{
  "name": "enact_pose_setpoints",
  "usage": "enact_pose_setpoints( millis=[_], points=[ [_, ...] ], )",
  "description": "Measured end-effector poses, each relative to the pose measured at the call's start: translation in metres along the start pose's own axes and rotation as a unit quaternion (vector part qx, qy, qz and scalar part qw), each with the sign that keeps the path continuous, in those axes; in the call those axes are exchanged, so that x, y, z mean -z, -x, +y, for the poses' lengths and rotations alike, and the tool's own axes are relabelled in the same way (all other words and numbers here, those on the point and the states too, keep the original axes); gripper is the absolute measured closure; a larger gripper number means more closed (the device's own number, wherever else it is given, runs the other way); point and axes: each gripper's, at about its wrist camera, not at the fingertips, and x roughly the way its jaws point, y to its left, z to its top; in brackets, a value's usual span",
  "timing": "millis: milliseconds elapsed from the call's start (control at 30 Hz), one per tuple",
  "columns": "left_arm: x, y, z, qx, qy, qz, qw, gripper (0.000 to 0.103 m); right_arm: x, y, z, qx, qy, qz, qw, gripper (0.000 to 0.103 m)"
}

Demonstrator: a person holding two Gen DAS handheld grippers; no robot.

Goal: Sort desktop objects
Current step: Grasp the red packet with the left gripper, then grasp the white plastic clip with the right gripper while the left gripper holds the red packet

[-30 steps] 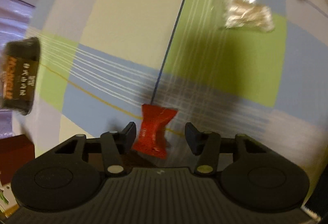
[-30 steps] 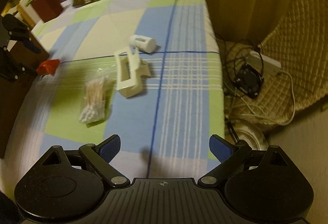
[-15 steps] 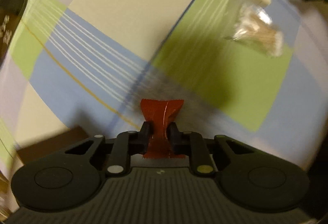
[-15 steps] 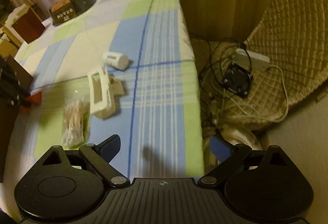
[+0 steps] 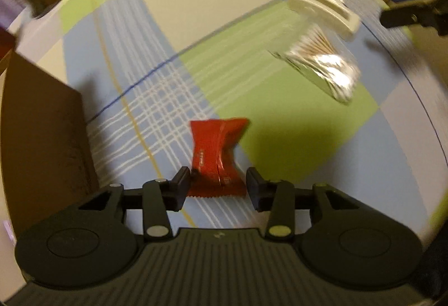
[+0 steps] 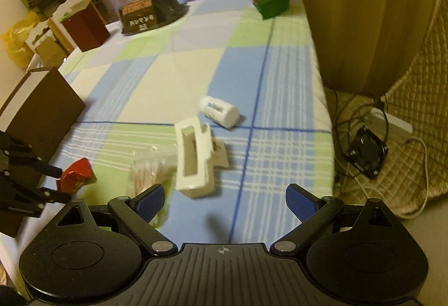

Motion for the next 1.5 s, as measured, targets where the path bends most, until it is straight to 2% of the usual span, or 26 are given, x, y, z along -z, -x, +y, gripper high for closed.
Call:
enact_pose_setpoints(
  millis=[100, 200, 267, 367, 500, 600, 633, 667, 700, 900, 967, 1067, 1200, 1333, 1500],
  points=[
    [-0.005, -0.003, 0.005, 0.004, 0.022, -0.013, 0.9997, 0.062, -0.004, 0.0, 0.004, -0.004, 0.002, -0.008, 1.0, 0.007],
    [-0.008, -0.008, 0.002, -0.004, 0.019, -0.007, 0.9998, 0.07, -0.004, -0.001, 0.007, -0.004, 0.004, -0.01, 1.0, 0.007],
    [-0.007, -0.007, 0.0, -0.001, 0.023, -0.009, 0.9997, 0.079, -0.004, -0.001, 0.01, -0.003, 0.005, -0.012, 1.0, 0.007],
    [0.0, 0.0, -0.01, -0.005, 0.038, -0.014, 0.9992, 0.082, -0.002, -0.001, 0.011, -0.003, 0.008, -0.012, 1.0, 0.007],
    [0.029, 0.014, -0.039, -0.011, 0.046, -0.007, 0.9989, 0.082, -0.001, -0.007, 0.015, 0.002, 0.029, -0.017, 0.999, 0.008],
    [0.05, 0.021, -0.052, -0.013, 0.073, -0.006, 0.9972, 0.082, -0.002, -0.014, 0.019, 0.006, 0.049, -0.02, 0.999, 0.008],
    [0.056, 0.024, -0.055, -0.01, 0.086, -0.006, 0.9962, 0.082, -0.003, -0.018, 0.022, 0.006, 0.057, -0.019, 0.998, 0.019],
    [0.059, 0.026, -0.055, -0.01, 0.094, -0.007, 0.9955, 0.082, -0.004, -0.023, 0.025, 0.005, 0.067, -0.016, 0.998, 0.037],
    [0.063, 0.028, -0.055, -0.009, 0.103, -0.009, 0.9946, 0.082, -0.006, -0.029, 0.028, 0.009, 0.074, -0.011, 0.997, 0.04],
    [0.07, 0.034, -0.047, -0.032, 0.138, -0.017, 0.9898, 0.082, -0.014, -0.061, 0.041, 0.034, 0.118, 0.01, 0.992, 0.04],
    [0.071, 0.033, -0.045, -0.038, 0.147, -0.019, 0.9882, 0.082, -0.015, -0.068, 0.043, 0.039, 0.129, 0.013, 0.991, 0.061],
    [0.069, 0.031, -0.042, -0.04, 0.16, -0.021, 0.986, 0.081, -0.013, -0.071, 0.042, 0.044, 0.144, 0.007, 0.989, 0.063],
    [0.068, 0.028, -0.041, -0.035, 0.171, -0.021, 0.9844, 0.08, -0.001, -0.057, 0.034, 0.037, 0.128, 0.013, 0.991, 0.063],
    [0.07, 0.023, -0.037, -0.024, 0.178, -0.027, 0.9833, 0.075, 0.02, -0.036, 0.023, 0.037, 0.103, 0.022, 0.994, 0.063],
    [0.068, 0.022, -0.032, -0.011, 0.176, -0.034, 0.9837, 0.078, 0.039, -0.025, 0.022, 0.041, 0.105, 0.02, 0.993, 0.063]
  ],
)
